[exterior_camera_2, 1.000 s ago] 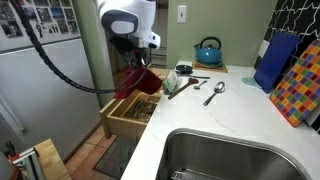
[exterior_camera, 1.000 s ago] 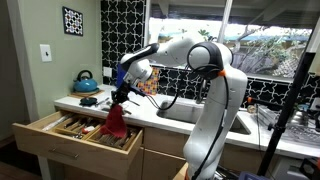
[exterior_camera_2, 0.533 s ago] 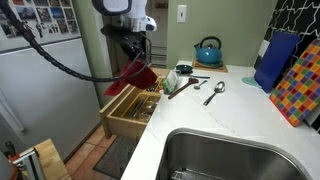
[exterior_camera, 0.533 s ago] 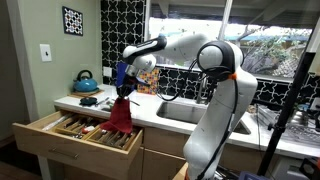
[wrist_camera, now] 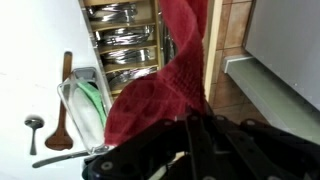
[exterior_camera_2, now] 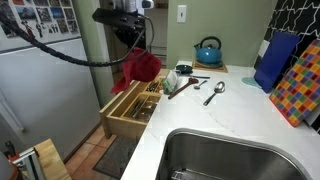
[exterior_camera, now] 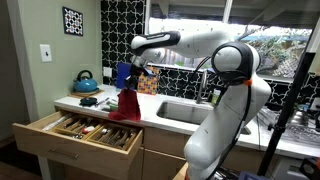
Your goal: Fold the towel and hang it over the edge of the drawer
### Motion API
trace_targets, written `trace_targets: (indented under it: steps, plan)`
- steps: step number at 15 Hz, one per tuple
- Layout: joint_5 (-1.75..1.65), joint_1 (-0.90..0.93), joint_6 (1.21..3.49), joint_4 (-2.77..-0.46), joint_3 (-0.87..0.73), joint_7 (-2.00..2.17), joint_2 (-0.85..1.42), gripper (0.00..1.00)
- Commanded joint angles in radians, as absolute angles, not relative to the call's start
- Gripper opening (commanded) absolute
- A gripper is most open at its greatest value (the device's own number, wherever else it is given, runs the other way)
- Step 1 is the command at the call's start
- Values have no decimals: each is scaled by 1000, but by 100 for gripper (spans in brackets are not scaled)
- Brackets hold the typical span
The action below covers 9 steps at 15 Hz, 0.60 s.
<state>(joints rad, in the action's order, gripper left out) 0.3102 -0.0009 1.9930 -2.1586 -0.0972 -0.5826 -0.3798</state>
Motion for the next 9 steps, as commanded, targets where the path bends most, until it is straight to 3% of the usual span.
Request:
trace_targets:
  steps: [1,2,3,9]
  plan:
    - [176,-19,2087,-2212,-85,-539,-475,1]
    - [298,41,1978,-2188,-152,-632,-485,1]
    - [183,-4,2072,-2214,-109,-554,-499,1]
    - [61,-39,2003,-2230,-167,-560,-474,1]
